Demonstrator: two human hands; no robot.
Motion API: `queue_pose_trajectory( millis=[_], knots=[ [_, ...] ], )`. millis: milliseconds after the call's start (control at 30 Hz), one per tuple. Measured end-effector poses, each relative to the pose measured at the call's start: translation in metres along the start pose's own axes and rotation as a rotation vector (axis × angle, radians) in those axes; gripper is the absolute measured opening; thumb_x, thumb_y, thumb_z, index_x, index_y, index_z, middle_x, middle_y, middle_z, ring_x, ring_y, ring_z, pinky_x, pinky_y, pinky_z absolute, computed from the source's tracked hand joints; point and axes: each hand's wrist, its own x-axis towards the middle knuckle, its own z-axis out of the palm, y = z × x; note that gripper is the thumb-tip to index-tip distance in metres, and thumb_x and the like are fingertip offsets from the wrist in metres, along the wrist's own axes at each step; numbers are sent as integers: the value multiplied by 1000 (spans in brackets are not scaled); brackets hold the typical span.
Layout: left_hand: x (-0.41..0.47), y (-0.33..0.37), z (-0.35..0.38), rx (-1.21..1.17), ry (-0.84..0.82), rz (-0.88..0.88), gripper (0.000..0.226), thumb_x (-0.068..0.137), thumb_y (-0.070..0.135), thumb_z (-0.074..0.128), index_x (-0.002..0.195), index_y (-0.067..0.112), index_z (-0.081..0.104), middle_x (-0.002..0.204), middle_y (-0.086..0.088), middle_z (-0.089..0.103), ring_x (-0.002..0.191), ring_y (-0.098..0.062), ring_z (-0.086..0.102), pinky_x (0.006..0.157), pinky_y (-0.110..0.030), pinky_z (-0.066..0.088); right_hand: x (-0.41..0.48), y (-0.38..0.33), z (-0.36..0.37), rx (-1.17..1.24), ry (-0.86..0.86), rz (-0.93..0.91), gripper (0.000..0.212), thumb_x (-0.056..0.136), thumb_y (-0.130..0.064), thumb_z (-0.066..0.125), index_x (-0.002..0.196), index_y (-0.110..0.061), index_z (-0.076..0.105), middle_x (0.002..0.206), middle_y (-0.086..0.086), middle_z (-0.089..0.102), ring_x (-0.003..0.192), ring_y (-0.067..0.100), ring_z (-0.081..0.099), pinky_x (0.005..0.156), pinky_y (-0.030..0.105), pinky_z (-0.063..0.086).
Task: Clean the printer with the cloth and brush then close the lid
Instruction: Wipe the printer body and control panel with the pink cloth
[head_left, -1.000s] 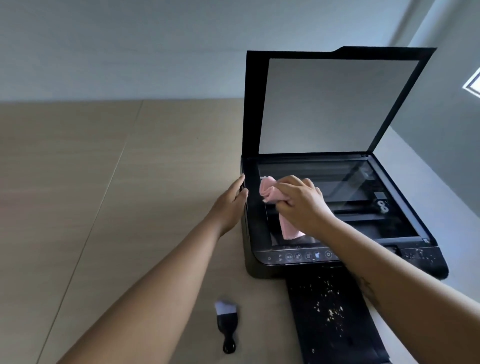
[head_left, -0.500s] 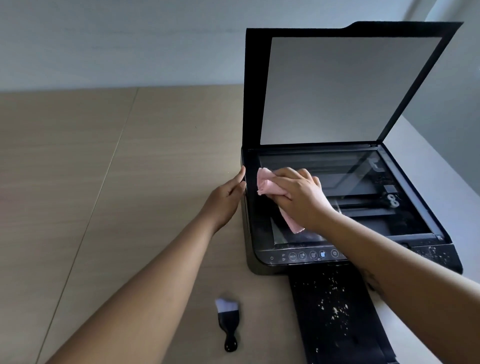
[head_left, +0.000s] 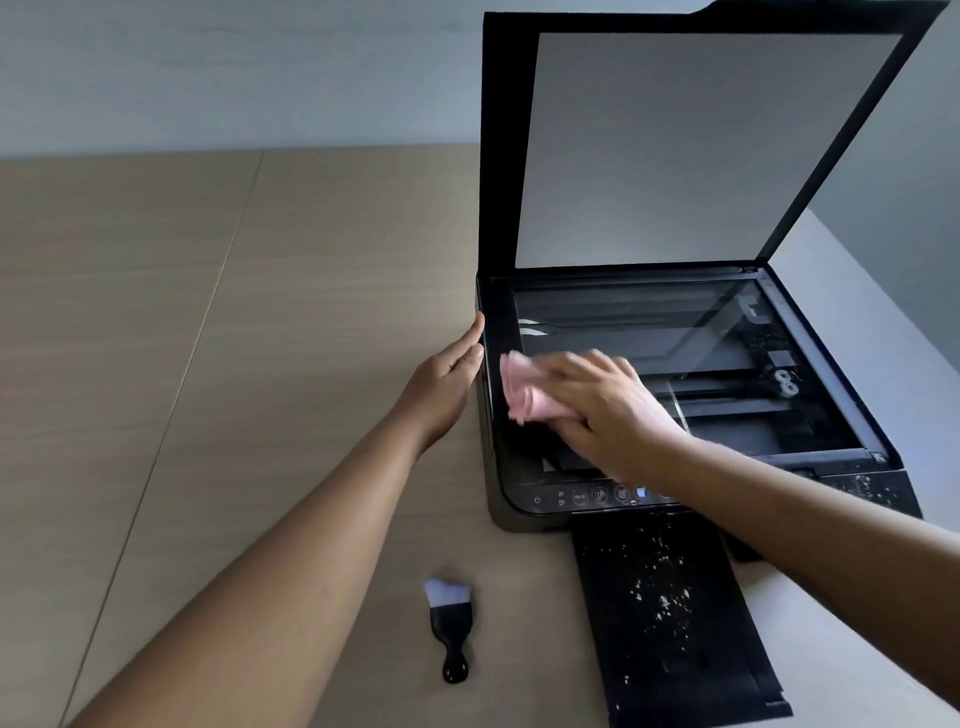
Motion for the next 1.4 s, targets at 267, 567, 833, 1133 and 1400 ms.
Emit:
queue_pose_trajectory(
  millis=[267, 567, 833, 1133, 1400],
  knots=[
    [0, 1, 2, 55, 20, -1, 44, 102, 37, 37, 145, 40, 32, 151, 13, 34, 137, -1, 31, 105, -13, 21, -16, -13, 9, -69, -154, -127, 57, 98, -60, 34, 150, -37, 25, 158, -19, 20, 148, 8, 15, 120, 35, 13],
    [0, 4, 7, 164, 41, -36, 46, 100, 40, 37, 145, 43, 28, 152, 8, 35, 137, -8, 34, 105, -17, 25, -15, -4, -10, 18, -111, 11, 53, 98, -50, 38, 148, -45, 23, 156, -18, 29, 139, 16, 32, 112, 44, 29],
    [-4, 7, 10, 297, 100, -22, 47, 100, 40, 35, 146, 44, 24, 108, 17, 59, 91, -5, 55, 84, -19, 35, -43, -25, 11, -65, -138, -133, 56, 97, -55, 34, 150, -37, 29, 158, -16, 27, 146, 14, 23, 119, 33, 14],
    [21, 31, 3, 823, 18, 295, 48, 100, 32, 36, 148, 26, 32, 159, 5, 19, 146, -21, 17, 117, -37, 16, -34, -17, 11, -70, 25, 88, 47, 96, -53, 39, 142, -40, 43, 154, -15, 34, 142, 18, 32, 113, 40, 26],
    [38, 33, 13, 1159, -209, 441, 51, 102, 38, 24, 151, 30, 14, 161, 8, 8, 148, -18, -1, 119, -43, -1, -64, -13, 2, -37, -168, -221, 56, 93, -36, 44, 148, -37, 33, 156, -16, 31, 141, 10, 32, 117, 29, 22]
  ],
)
